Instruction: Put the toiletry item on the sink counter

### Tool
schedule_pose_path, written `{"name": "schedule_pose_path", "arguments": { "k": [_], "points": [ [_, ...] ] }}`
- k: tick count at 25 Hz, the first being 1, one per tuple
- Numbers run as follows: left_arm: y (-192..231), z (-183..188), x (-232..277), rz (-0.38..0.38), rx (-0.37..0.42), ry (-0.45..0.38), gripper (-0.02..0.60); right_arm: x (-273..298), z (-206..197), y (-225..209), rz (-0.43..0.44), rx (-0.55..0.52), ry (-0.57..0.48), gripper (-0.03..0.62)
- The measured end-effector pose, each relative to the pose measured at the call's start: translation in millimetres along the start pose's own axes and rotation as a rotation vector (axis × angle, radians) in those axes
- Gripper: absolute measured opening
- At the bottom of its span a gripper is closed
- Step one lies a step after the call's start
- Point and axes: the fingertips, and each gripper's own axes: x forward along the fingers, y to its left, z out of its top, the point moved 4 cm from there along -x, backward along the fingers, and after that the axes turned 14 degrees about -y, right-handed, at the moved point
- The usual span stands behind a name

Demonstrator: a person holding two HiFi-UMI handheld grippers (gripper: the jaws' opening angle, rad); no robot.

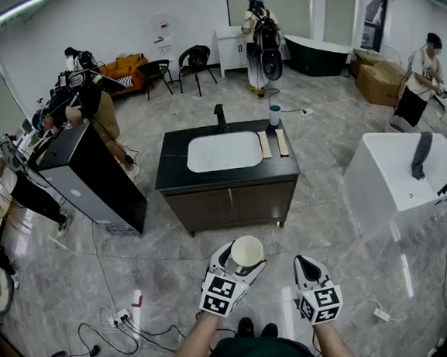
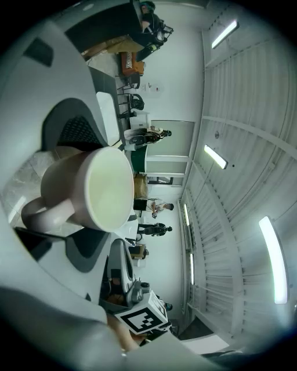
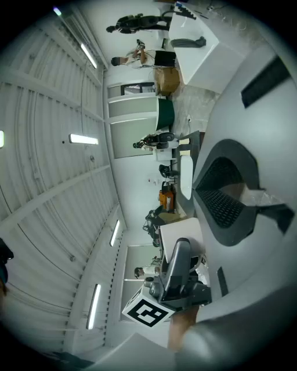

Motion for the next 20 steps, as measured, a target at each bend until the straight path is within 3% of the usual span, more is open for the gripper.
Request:
{"name": "schedule_pose_path", "arguments": {
  "k": [9, 20],
  "points": [
    [11, -5, -6, -0.007, 0.002, 0.023, 0.416, 11, 5, 10, -0.020, -0.033, -0.042, 0.043],
    [8, -10, -14, -0.018, -0.003, 0.017, 0.416, 3, -2, 20, -0.028, 0.016, -0.032, 0.043]
  ]
}}
